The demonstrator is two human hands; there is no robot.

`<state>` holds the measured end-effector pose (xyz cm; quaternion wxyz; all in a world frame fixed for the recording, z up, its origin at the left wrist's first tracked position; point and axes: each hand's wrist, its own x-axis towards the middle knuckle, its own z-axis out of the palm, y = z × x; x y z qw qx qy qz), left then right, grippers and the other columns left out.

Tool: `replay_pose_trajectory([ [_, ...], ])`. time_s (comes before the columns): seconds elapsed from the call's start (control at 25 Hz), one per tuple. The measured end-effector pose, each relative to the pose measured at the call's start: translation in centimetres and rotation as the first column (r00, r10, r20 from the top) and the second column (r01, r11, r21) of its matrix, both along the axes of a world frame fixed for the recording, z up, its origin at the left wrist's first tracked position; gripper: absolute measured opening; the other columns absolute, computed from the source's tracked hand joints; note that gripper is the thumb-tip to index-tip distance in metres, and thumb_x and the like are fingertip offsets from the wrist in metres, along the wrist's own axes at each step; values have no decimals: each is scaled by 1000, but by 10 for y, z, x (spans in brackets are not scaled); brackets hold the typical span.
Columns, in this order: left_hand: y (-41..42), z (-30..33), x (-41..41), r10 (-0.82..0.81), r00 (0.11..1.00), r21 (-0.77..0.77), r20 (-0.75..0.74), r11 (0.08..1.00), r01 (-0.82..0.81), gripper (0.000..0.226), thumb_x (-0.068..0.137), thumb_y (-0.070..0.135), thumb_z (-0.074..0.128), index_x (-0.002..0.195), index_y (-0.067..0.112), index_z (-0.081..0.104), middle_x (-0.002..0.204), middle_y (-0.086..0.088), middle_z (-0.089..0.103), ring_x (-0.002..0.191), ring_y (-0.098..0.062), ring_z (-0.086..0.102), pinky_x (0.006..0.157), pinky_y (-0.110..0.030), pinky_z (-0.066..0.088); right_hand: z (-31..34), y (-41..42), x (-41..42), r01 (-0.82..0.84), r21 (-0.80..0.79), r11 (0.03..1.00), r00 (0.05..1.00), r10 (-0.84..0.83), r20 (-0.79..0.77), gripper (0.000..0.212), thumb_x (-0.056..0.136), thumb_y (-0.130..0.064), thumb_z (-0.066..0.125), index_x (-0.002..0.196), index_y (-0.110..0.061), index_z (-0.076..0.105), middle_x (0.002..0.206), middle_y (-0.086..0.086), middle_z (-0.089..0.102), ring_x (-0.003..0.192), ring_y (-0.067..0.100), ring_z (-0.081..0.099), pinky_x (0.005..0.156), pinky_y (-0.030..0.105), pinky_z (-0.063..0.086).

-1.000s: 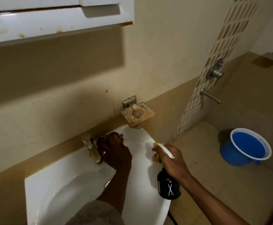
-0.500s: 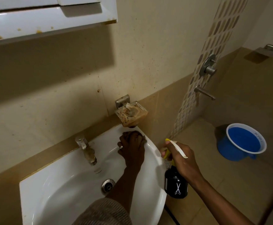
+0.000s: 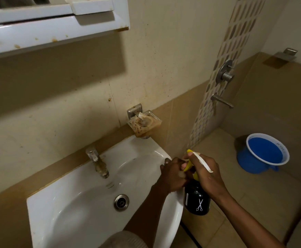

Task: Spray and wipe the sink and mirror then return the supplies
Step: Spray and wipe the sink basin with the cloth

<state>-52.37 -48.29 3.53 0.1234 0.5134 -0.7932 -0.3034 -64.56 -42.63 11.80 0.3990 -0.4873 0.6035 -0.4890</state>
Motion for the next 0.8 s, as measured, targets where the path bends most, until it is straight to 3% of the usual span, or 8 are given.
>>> replay_pose_trajectory([
  [0.12,26,-8,-7,-24,999,70,-46,997,28,39,81,55,53,115,40,61,128,8,58,128,-32,42,111,-54,28,5,-4,-7,-34,10,999,999,34,-1,41,105,-27,64,75,-2,79,71,11,78,74,26,76,76,43,59],
  [0.24,41,-9,13,2,979,240,-205,970,48,48,63,44,79,108,33,66,115,11,65,114,-16,57,106,-45,43,8,-12,-15,-88,83,993,995,84,47,37,104,-29,64,82,-4,81,75,16,78,76,36,75,71,43,56],
  [0.32,57,7,29,-35,944,314,-329,938,145,52,60,31,90,105,20,68,95,12,70,89,-3,66,86,-27,56,11,-20,-16,-74,75,994,996,70,57,37,105,-29,63,83,-5,81,79,18,79,79,39,74,72,42,55],
  [0.4,62,22,47,-32,917,323,-399,931,172,43,68,20,89,106,10,70,90,-3,74,63,-5,65,61,-18,56,14,-27,-12,-52,53,997,996,47,75,36,105,-30,63,86,-5,80,81,20,79,80,39,73,74,43,55],
  [0.52,41,24,76,288,782,137,-553,957,-255,35,70,7,87,102,8,73,97,-7,73,69,-4,66,62,-22,53,11,-30,-7,-26,23,999,993,23,112,36,105,-30,64,91,-1,79,82,23,78,87,50,71,75,45,55],
  [0.6,21,15,95,455,693,-95,-559,795,-599,32,71,17,87,101,12,76,105,3,69,97,5,58,81,-23,51,8,-27,-5,-30,29,999,994,26,108,36,105,-31,64,92,-1,79,82,23,78,85,49,71,75,45,55],
  [0.72,-4,-12,119,673,614,-187,-414,597,-780,28,83,34,71,109,21,73,122,-4,61,111,-14,49,91,-36,47,3,-18,-2,-53,44,998,994,49,95,36,105,-32,64,88,-3,79,80,21,78,75,32,72,74,44,55],
  [0.8,-16,-18,120,698,650,-237,-300,605,-760,36,86,41,56,109,17,71,119,-13,61,110,-29,51,89,-48,49,-2,-14,-4,-49,50,998,996,45,80,35,104,-33,64,88,-7,80,78,16,79,77,26,74,75,43,56],
])
